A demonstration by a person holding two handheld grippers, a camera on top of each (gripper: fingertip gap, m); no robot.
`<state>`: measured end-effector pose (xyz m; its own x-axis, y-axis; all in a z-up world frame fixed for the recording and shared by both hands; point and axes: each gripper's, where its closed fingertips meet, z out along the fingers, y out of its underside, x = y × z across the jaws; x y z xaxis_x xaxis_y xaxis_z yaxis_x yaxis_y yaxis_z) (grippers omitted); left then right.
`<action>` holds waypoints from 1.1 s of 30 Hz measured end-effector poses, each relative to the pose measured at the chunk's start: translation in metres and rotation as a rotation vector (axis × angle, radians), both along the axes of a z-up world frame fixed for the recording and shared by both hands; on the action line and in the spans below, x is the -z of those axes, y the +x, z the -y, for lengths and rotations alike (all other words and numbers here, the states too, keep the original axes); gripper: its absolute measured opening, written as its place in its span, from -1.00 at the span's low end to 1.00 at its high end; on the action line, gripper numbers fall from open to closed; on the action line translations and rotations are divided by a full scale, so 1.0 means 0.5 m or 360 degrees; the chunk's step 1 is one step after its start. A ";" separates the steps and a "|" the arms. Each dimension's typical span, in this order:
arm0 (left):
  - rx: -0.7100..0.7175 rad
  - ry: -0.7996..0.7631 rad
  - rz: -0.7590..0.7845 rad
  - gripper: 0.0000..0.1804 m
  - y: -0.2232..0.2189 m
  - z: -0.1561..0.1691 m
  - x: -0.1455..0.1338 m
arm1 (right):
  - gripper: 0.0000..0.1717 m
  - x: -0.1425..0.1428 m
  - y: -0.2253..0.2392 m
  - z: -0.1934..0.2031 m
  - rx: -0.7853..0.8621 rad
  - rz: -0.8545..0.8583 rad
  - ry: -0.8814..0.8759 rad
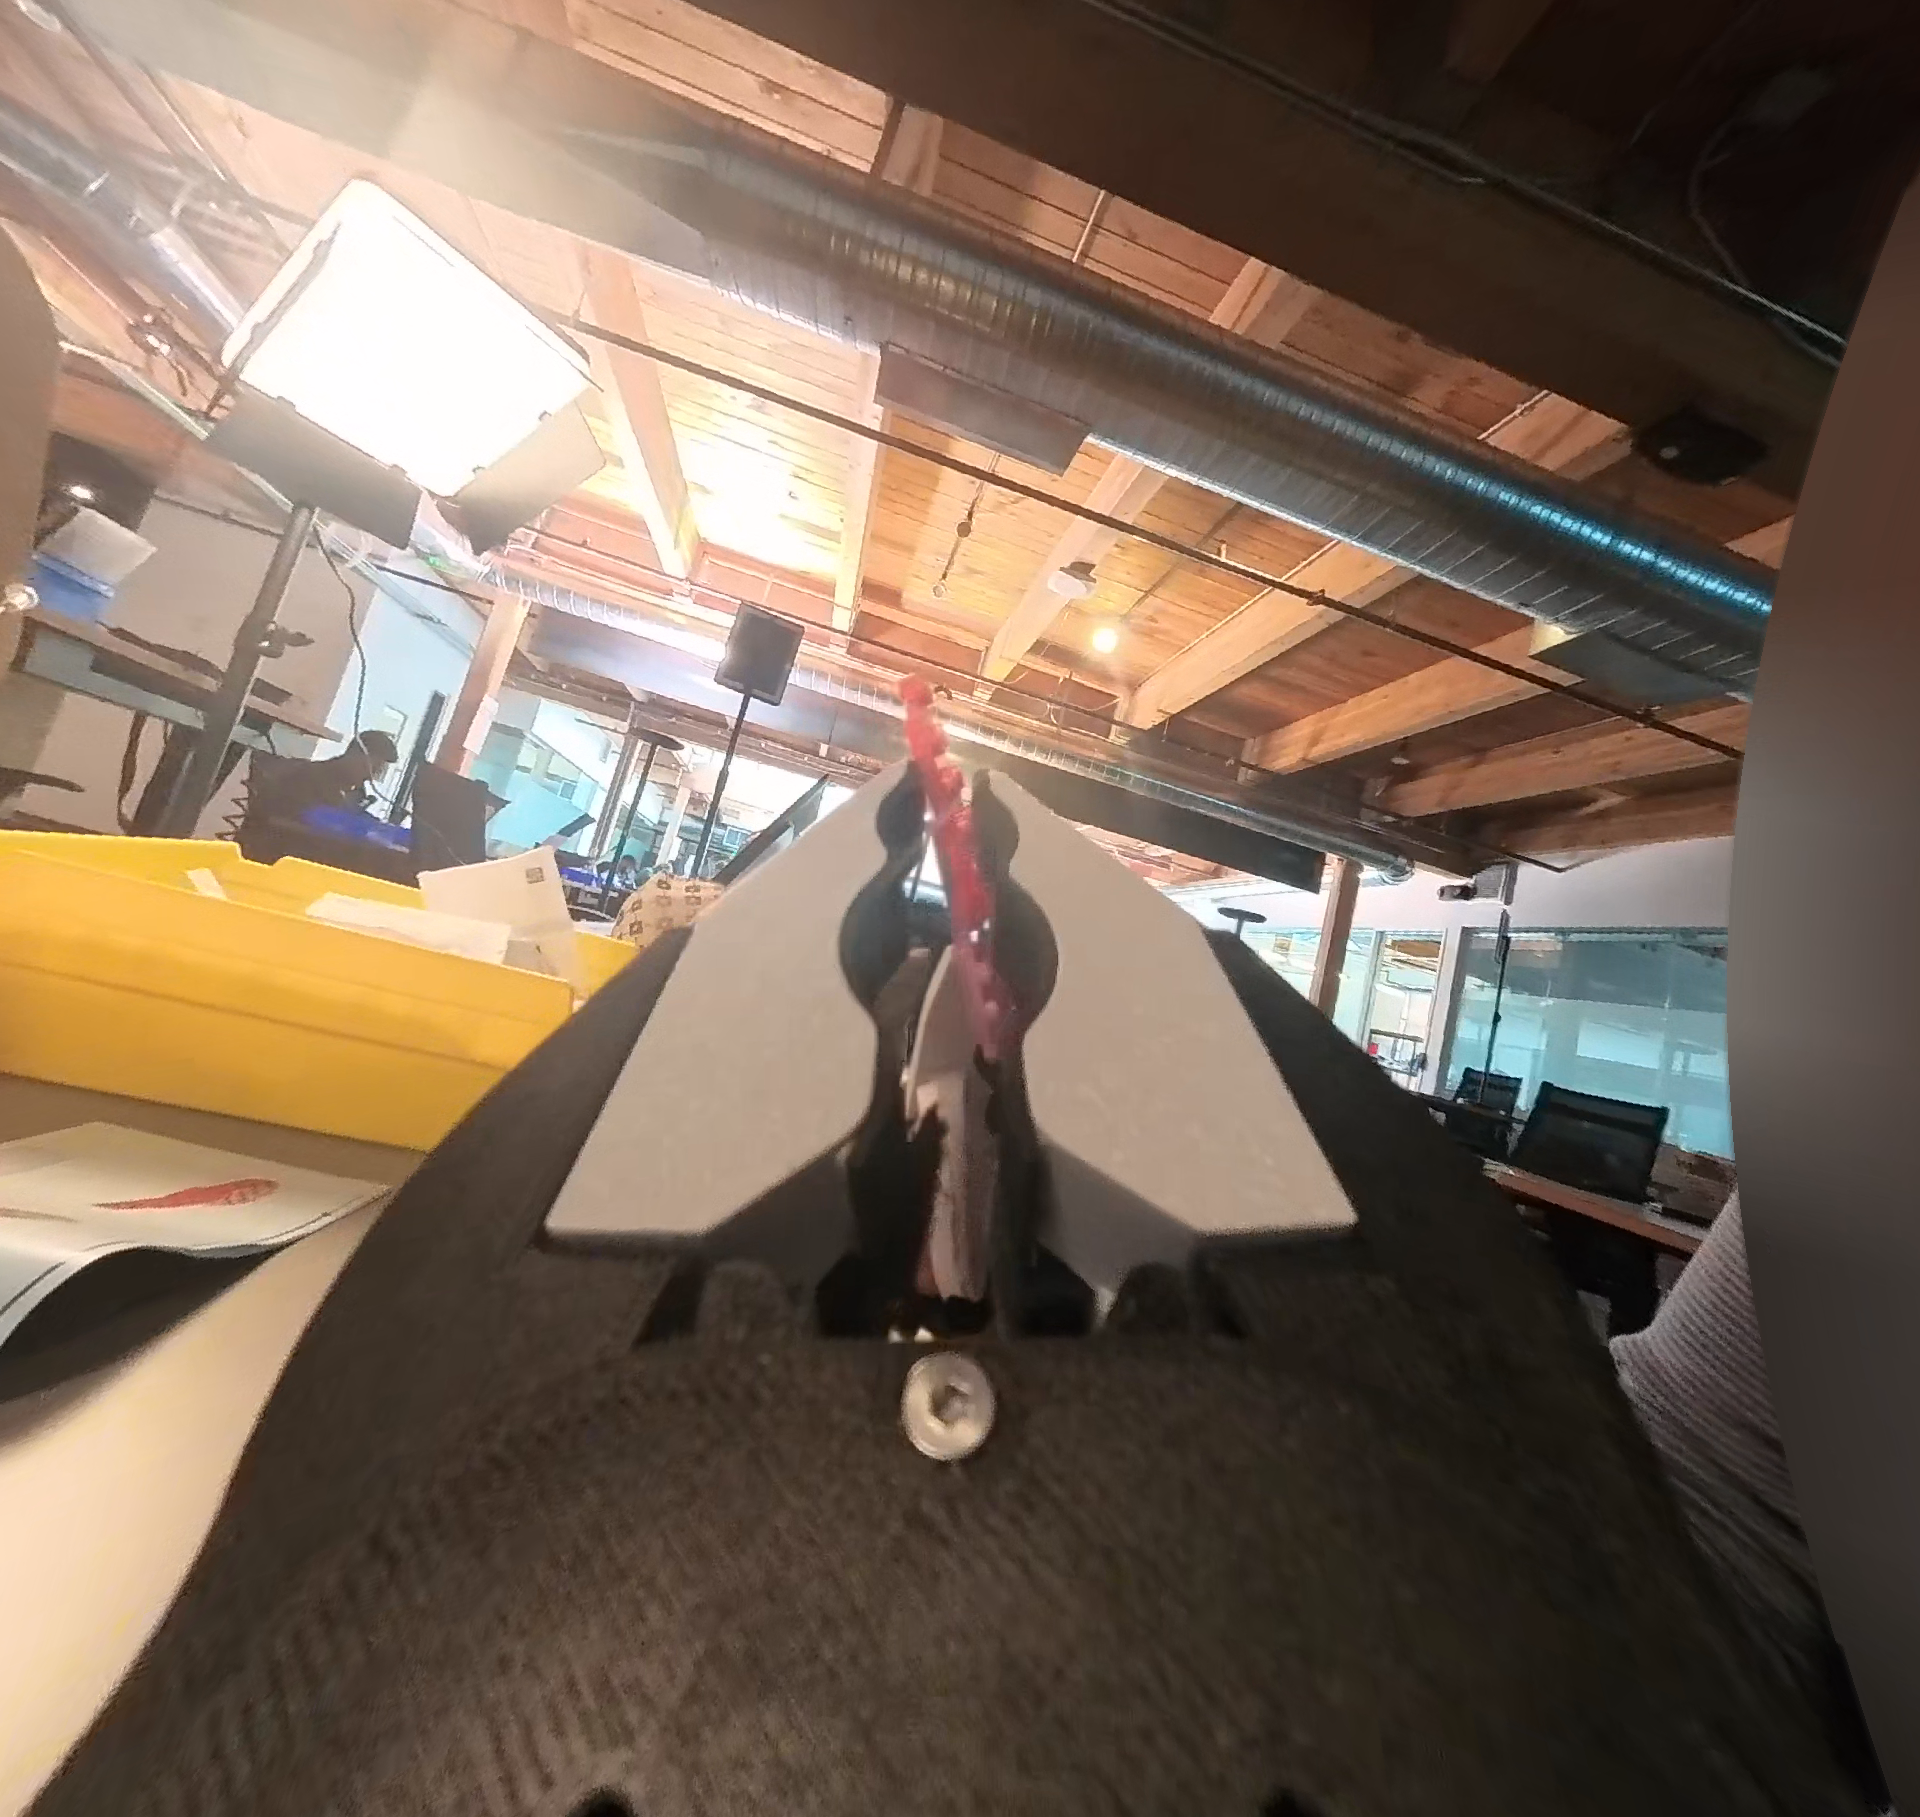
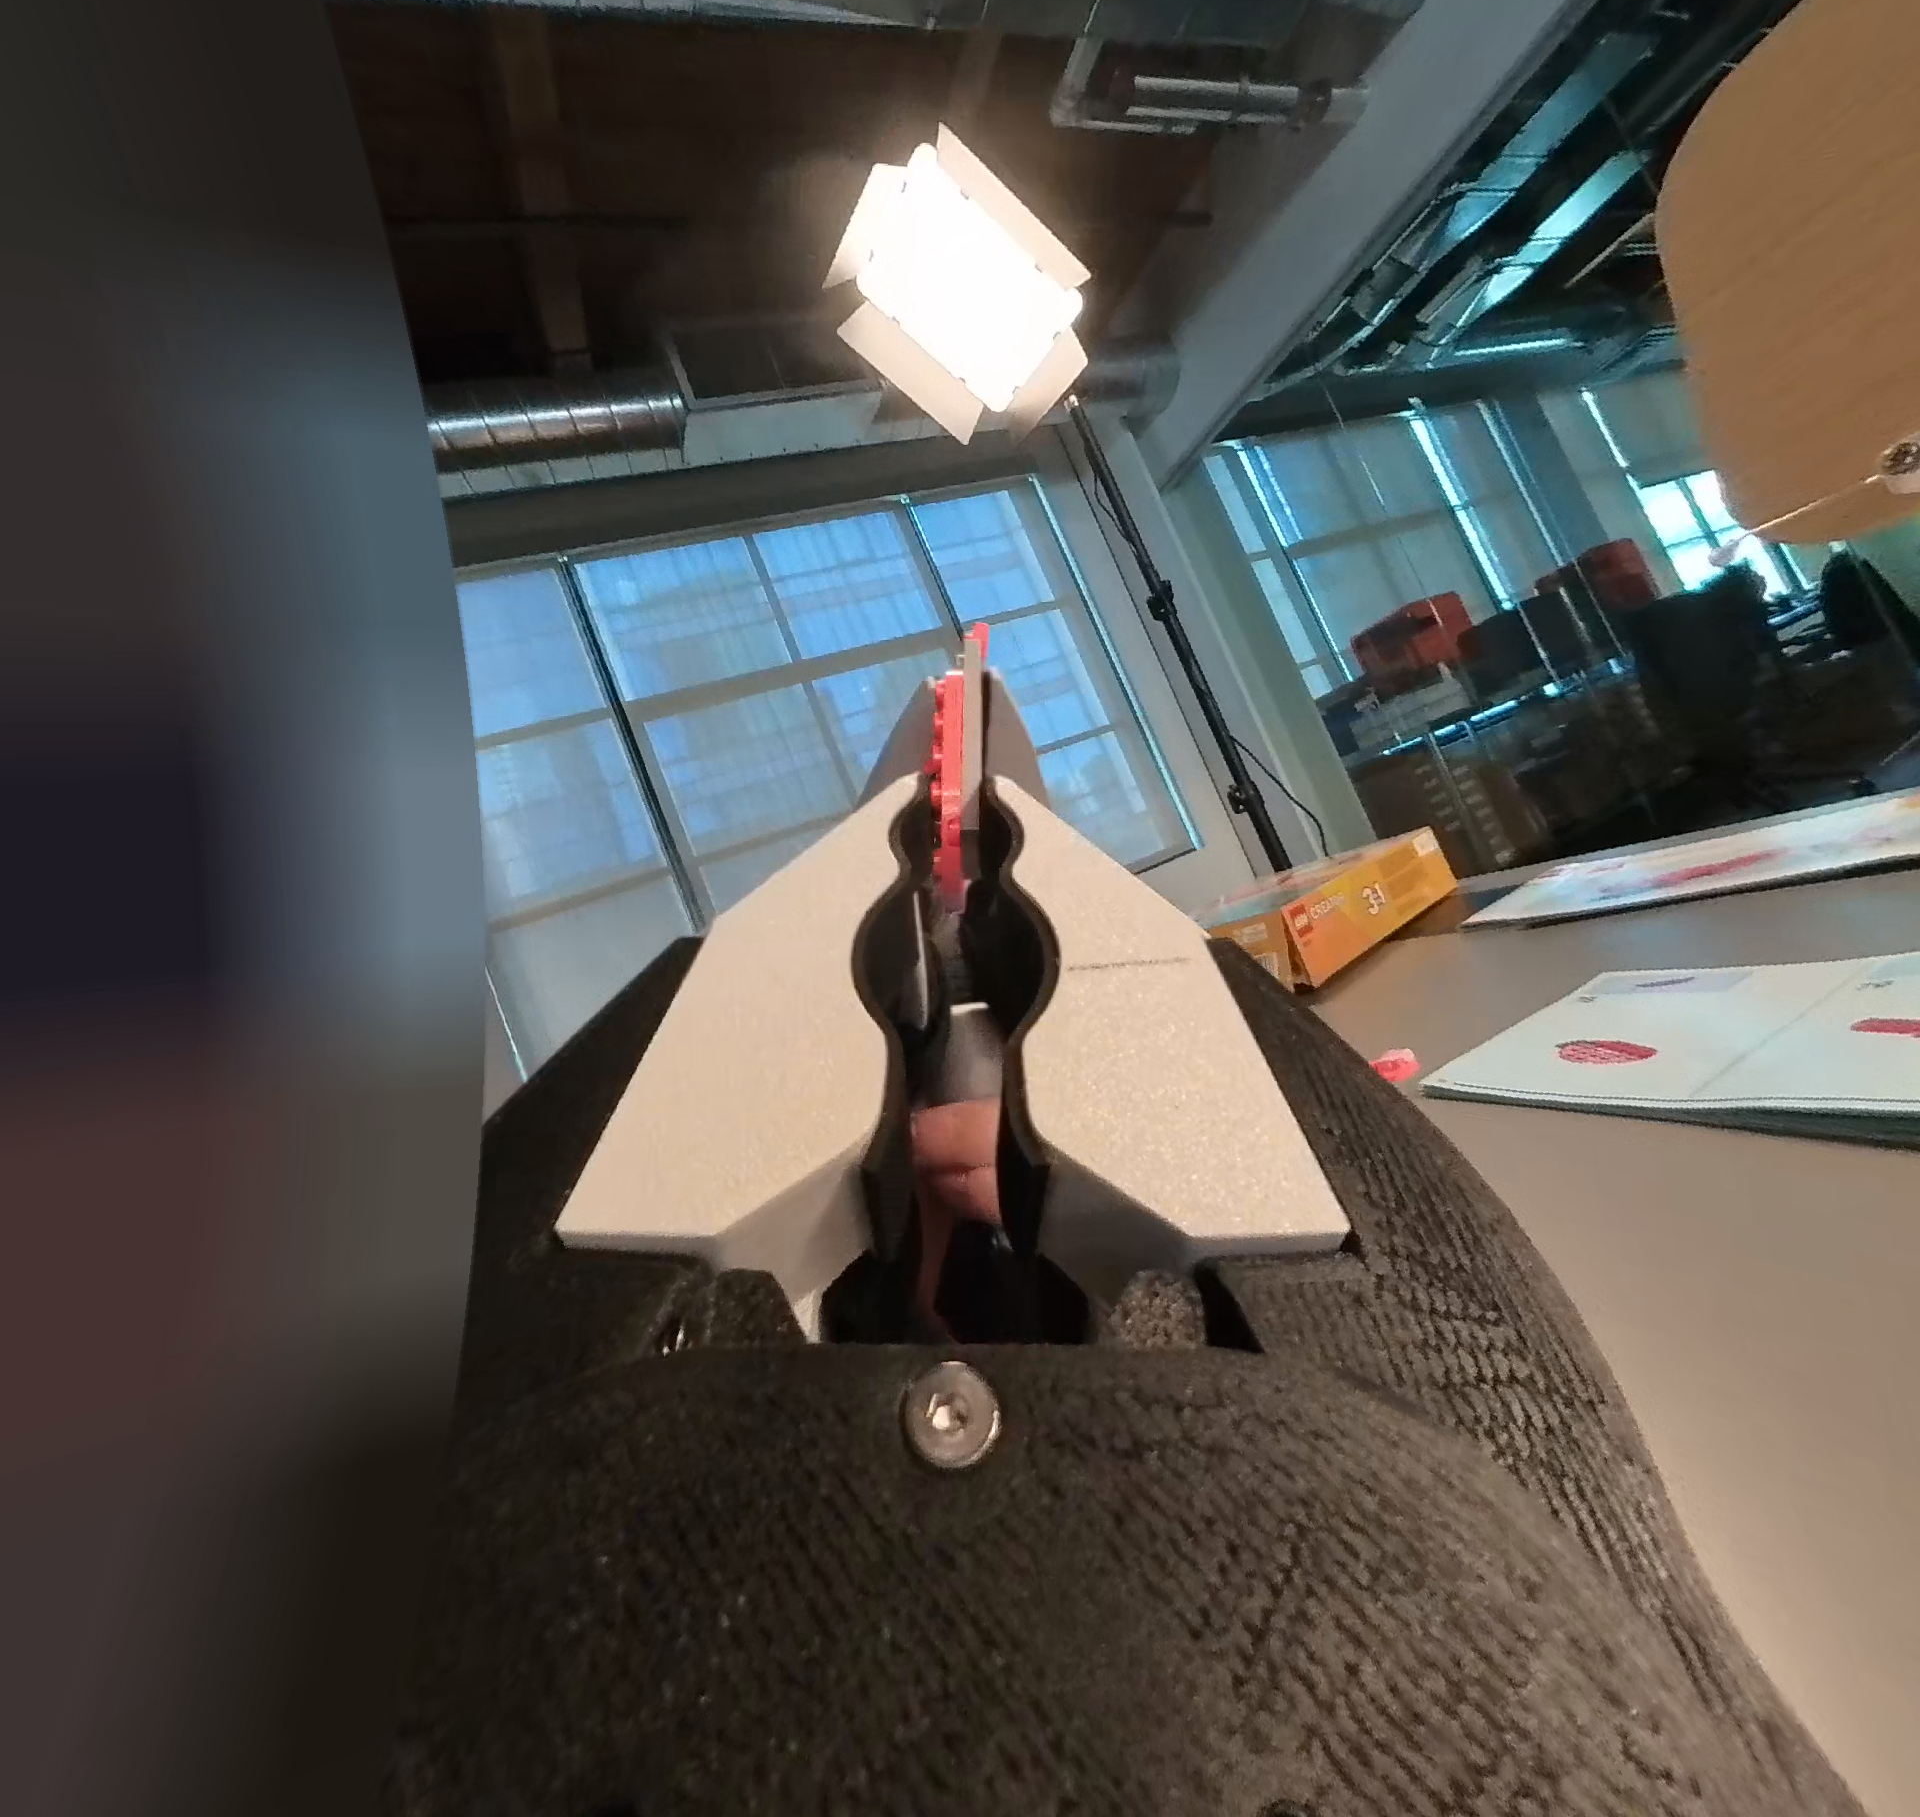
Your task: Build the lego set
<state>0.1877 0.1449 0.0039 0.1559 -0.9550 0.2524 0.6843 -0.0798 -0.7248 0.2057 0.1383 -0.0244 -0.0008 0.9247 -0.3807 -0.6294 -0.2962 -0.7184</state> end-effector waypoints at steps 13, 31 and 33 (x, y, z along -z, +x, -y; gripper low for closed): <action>0.0106 -0.0011 0.0150 -0.97 -0.031 0.001 -0.016 | -0.94 0.014 -0.025 0.006 -0.0011 0.0135 0.0024; 0.0466 -0.0260 0.0145 -0.97 -0.016 -0.009 0.001 | -0.94 0.016 -0.014 0.003 0.0146 0.0230 0.0136; 0.0438 -0.0315 0.0047 -0.97 -0.005 -0.020 0.019 | -0.95 0.012 0.004 -0.004 0.0186 0.0223 0.0156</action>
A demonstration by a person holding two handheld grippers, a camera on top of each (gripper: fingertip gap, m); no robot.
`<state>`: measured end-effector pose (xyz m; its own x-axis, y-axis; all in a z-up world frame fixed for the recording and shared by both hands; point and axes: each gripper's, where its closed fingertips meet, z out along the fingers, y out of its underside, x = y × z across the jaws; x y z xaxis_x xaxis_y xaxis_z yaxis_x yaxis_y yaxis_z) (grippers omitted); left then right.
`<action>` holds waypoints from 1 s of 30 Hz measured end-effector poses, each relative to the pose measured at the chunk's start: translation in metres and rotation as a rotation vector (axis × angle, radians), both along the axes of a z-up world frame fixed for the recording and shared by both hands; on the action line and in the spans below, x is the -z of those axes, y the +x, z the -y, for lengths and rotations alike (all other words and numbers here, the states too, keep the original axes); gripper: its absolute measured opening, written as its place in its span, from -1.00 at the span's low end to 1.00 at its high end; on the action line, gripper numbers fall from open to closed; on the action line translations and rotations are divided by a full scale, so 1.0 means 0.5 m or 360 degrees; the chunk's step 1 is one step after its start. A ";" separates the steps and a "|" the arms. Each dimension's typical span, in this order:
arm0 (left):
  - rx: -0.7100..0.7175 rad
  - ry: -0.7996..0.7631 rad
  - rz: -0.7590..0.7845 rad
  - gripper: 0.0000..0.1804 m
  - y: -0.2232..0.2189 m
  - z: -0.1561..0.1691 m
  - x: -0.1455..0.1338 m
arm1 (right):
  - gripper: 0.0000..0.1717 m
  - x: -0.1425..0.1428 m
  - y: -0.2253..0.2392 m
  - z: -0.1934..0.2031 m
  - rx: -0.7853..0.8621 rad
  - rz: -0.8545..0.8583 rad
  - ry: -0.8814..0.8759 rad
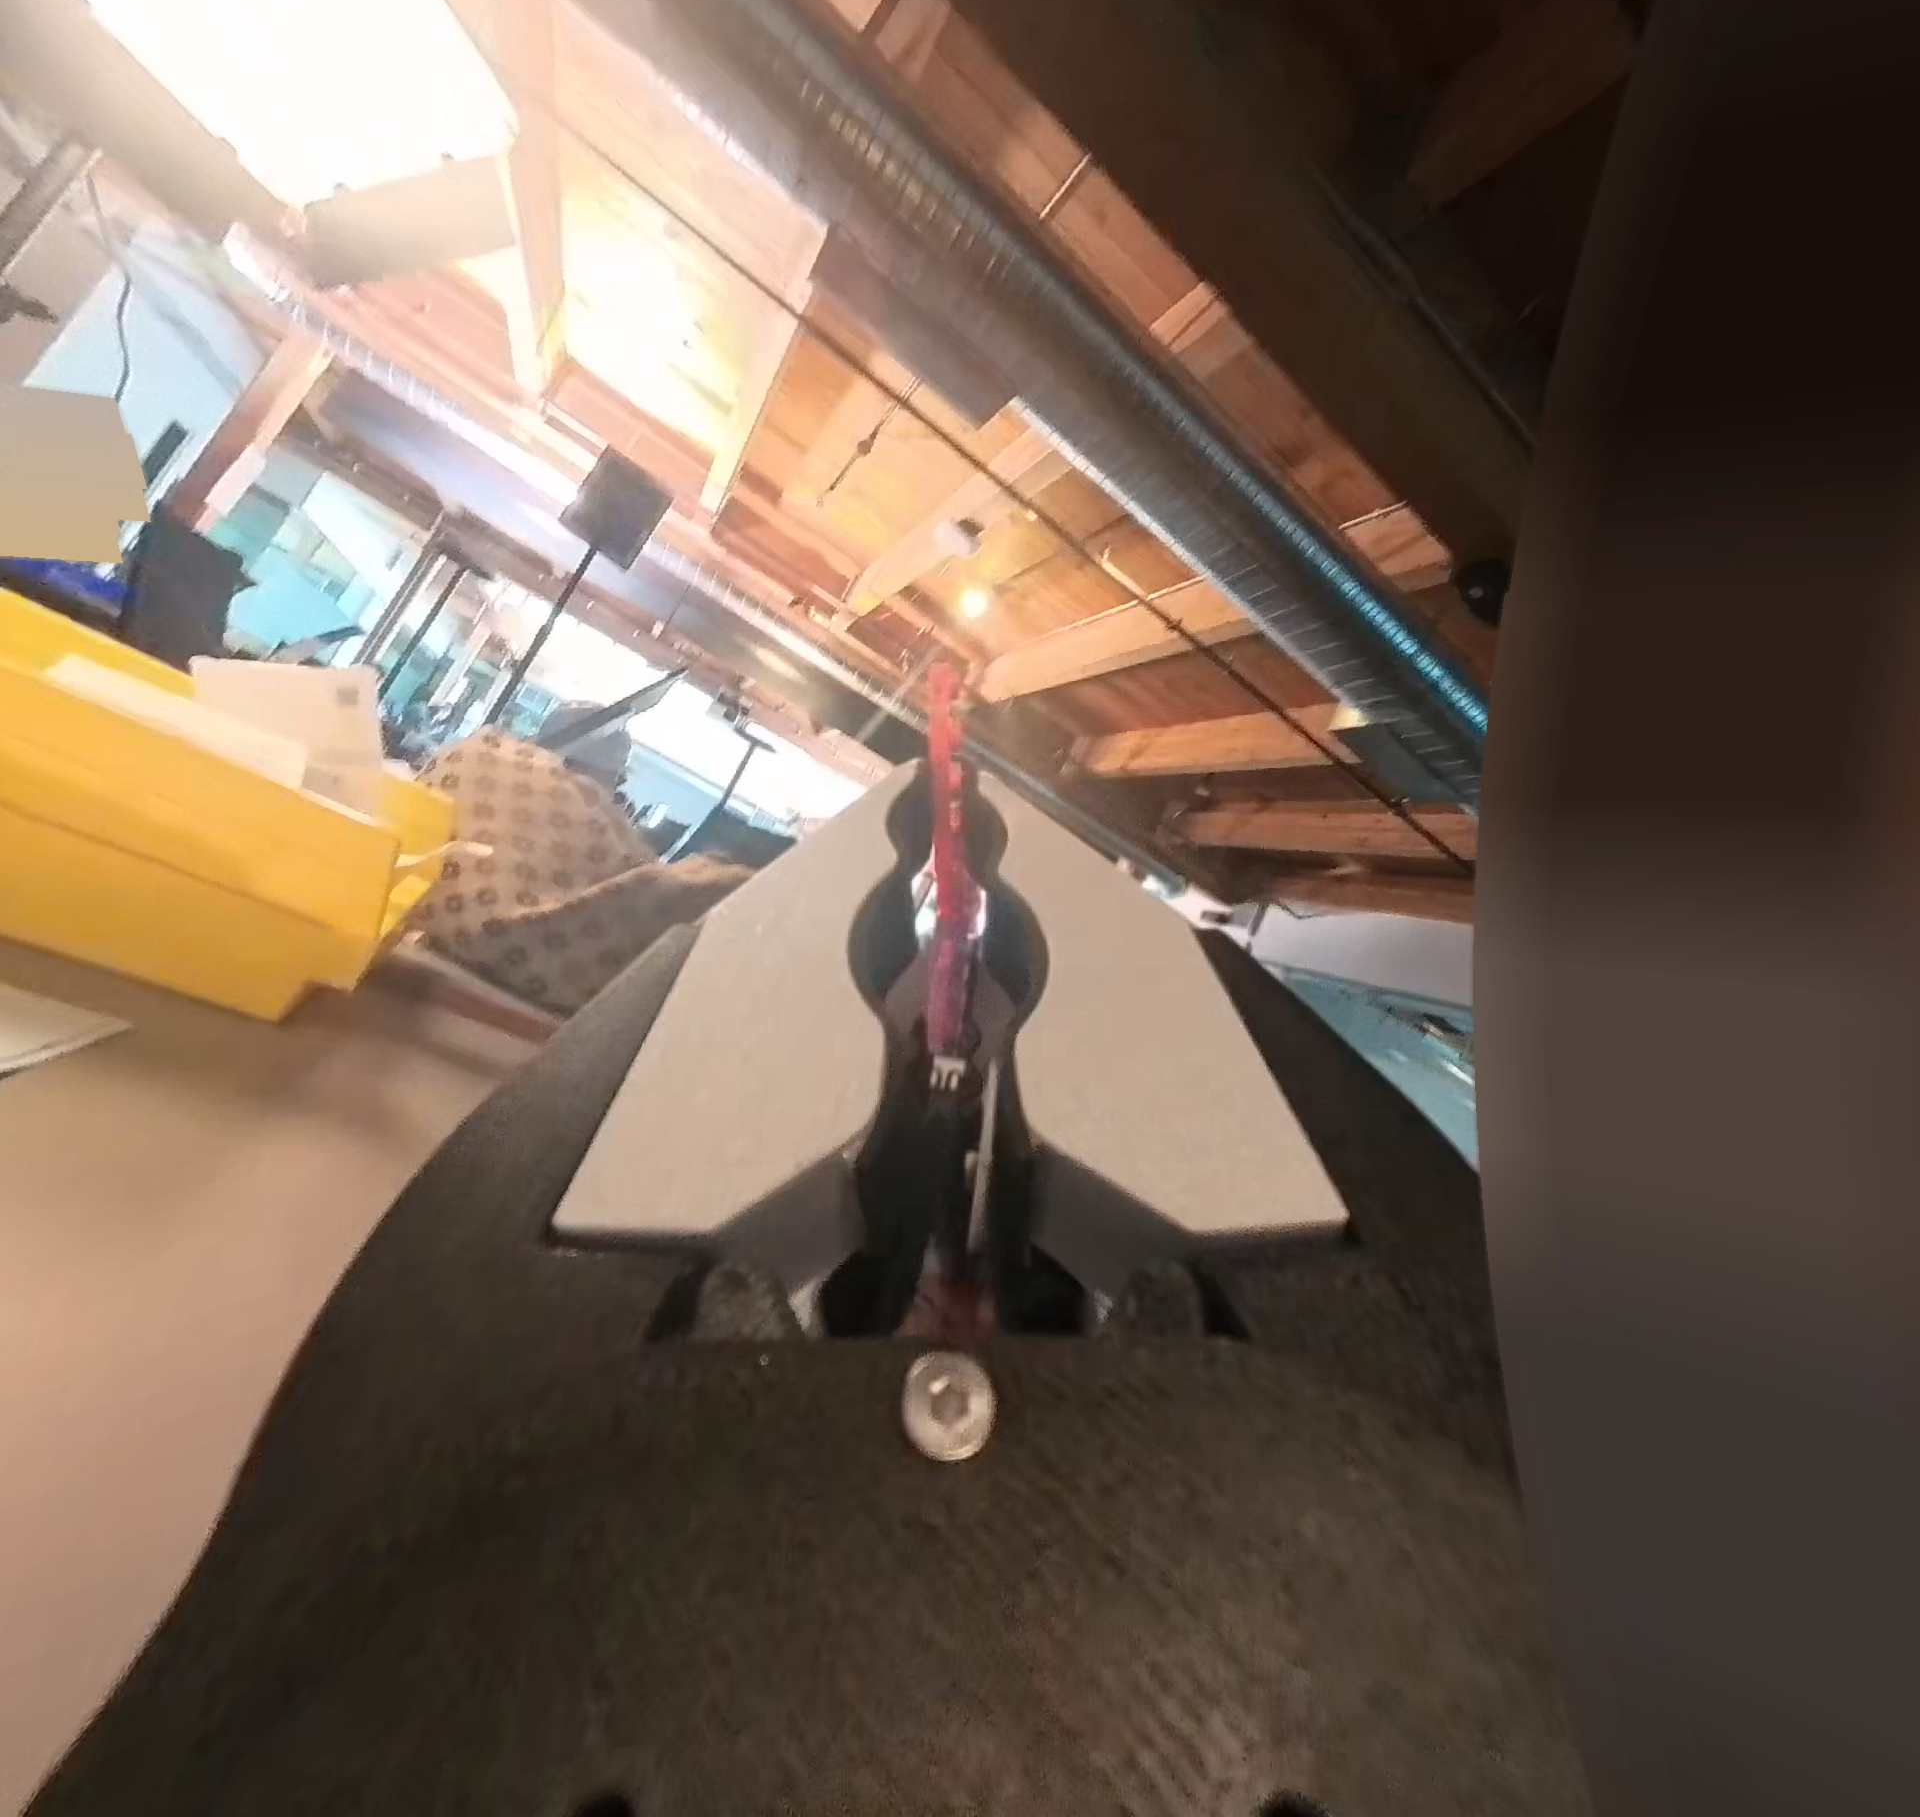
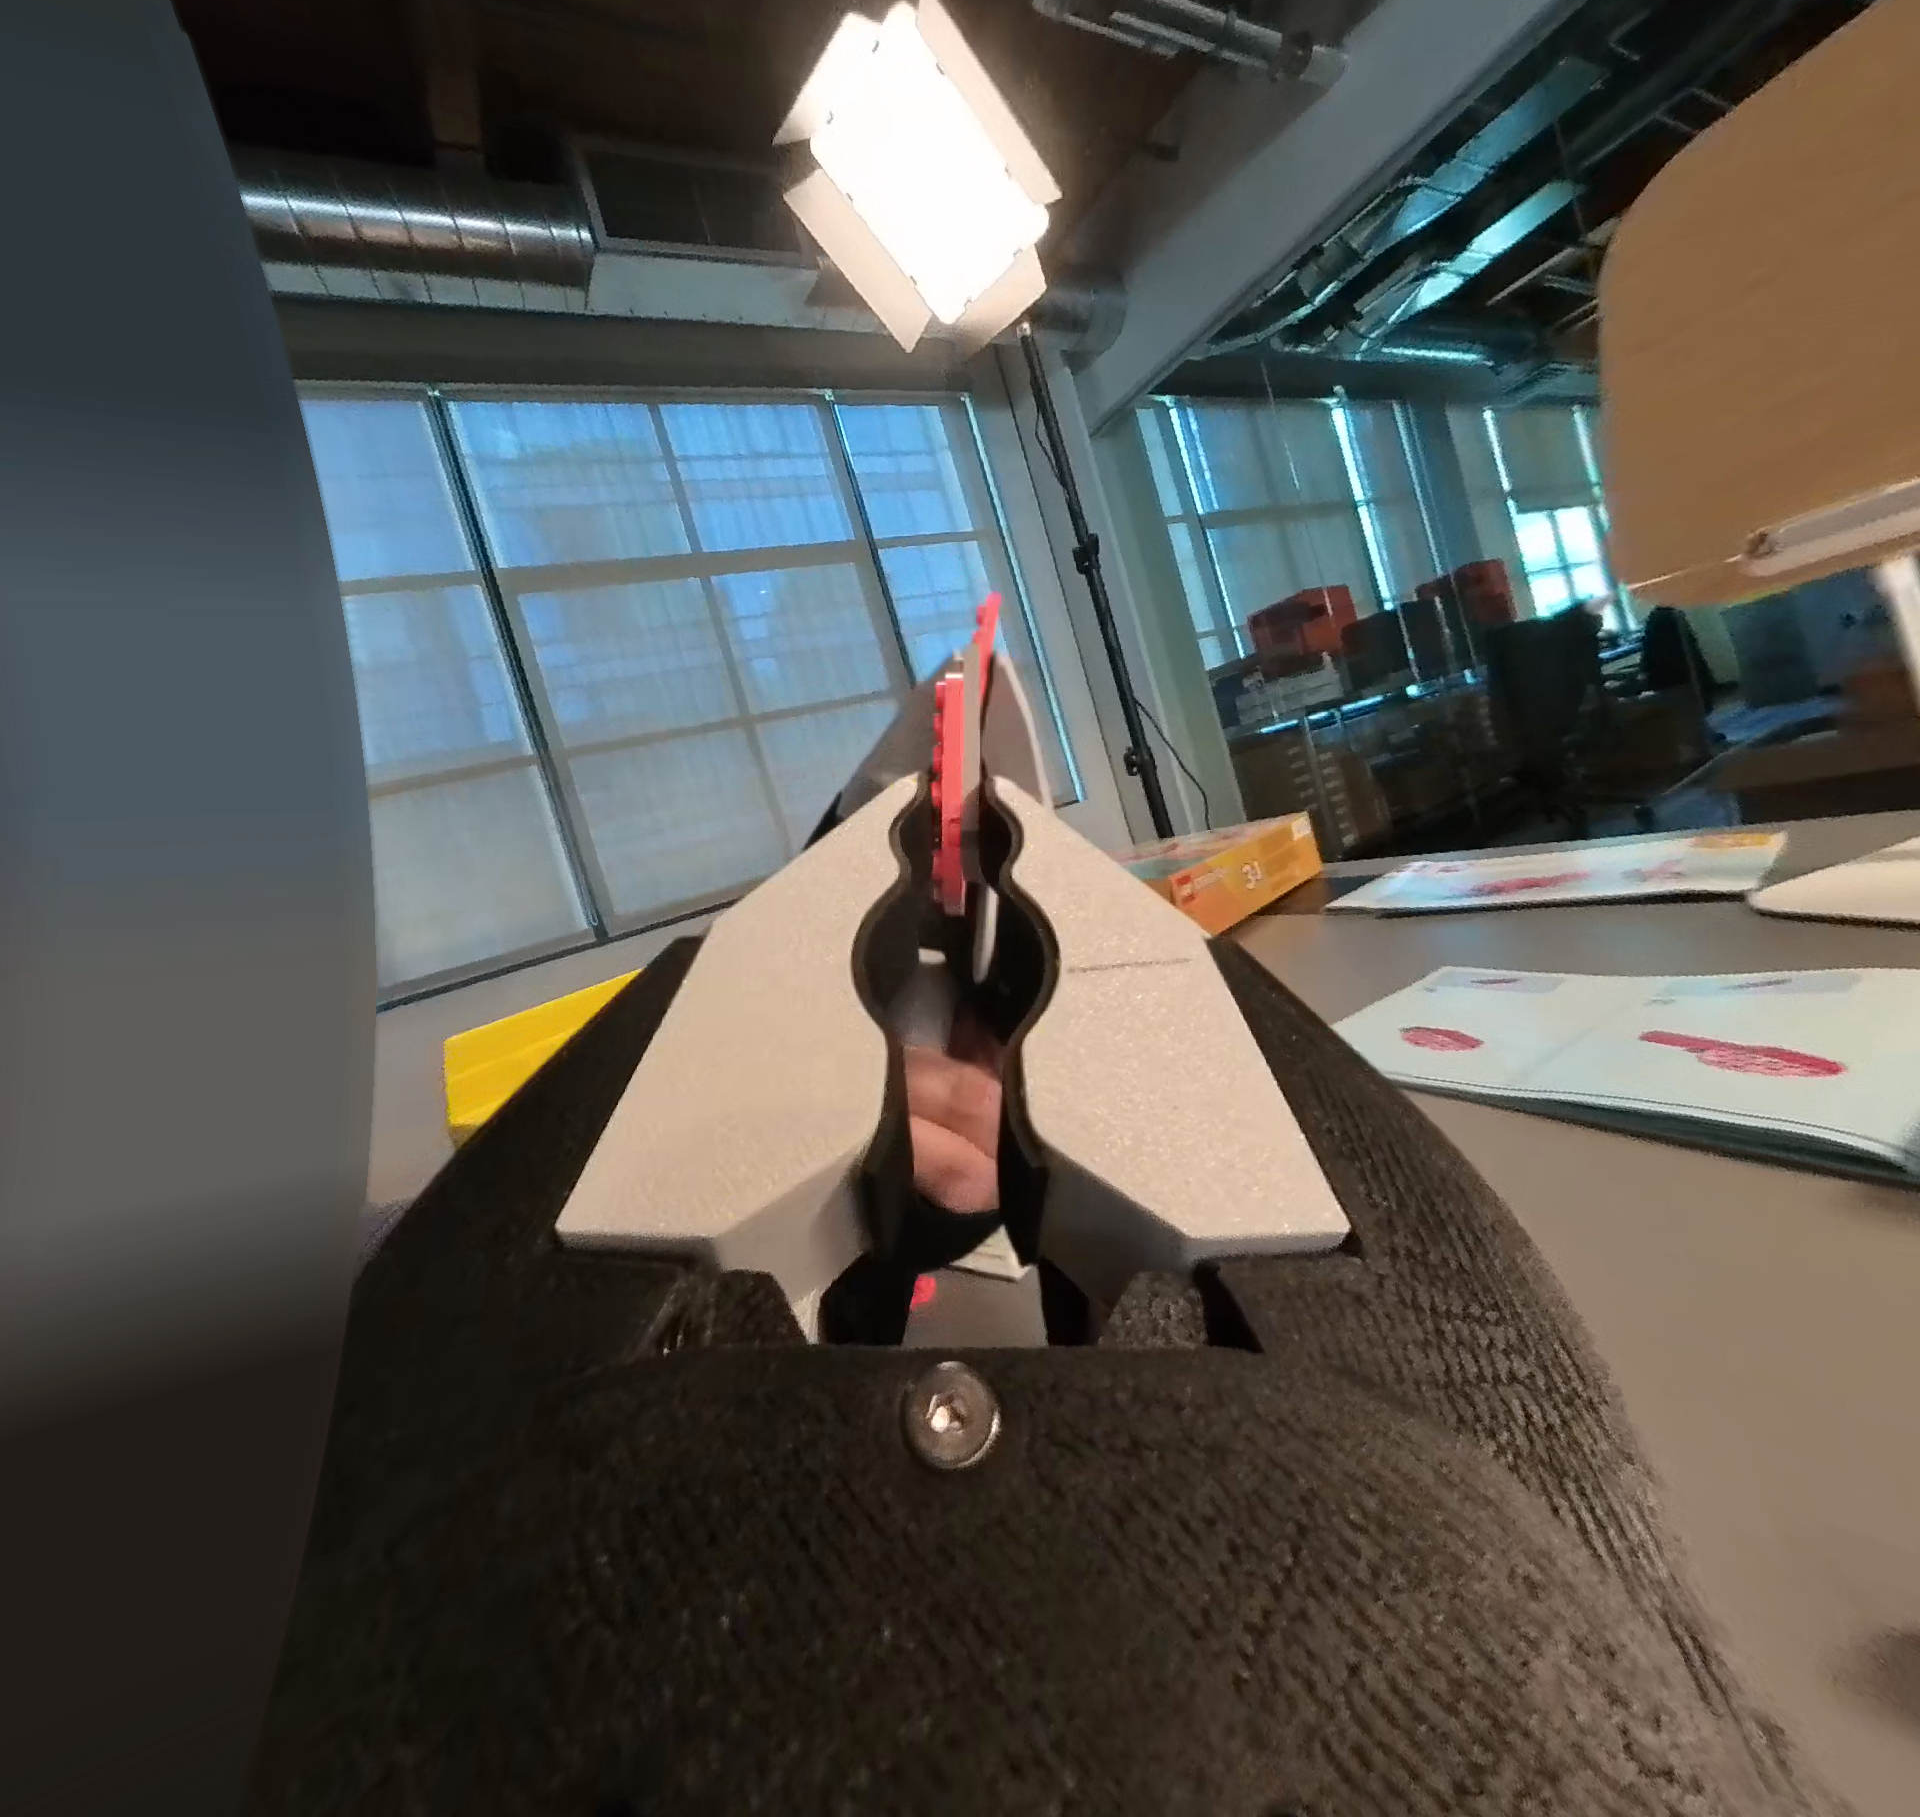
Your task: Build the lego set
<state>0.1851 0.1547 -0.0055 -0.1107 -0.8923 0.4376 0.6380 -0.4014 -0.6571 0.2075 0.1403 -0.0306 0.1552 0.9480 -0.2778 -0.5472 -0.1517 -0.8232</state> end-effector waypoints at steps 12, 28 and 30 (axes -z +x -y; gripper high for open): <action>0.0320 0.0082 -0.0241 -0.97 0.068 0.054 0.032 | -0.94 0.059 0.024 0.007 0.0011 0.0537 0.0139; 0.0141 0.0030 -0.0235 -0.97 0.045 0.018 0.030 | -0.94 0.277 0.078 -0.029 -0.0079 0.2045 0.0021; 0.0134 0.0028 -0.0245 -0.97 0.045 0.017 0.032 | -0.94 0.283 0.091 -0.034 -0.0107 0.2182 0.0020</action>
<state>0.2076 0.1464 -0.0213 -0.1182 -0.8905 0.4393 0.4942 -0.4365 -0.7518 0.2529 0.1571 -0.1721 0.2504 0.9658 0.0680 0.7063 -0.1342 -0.6951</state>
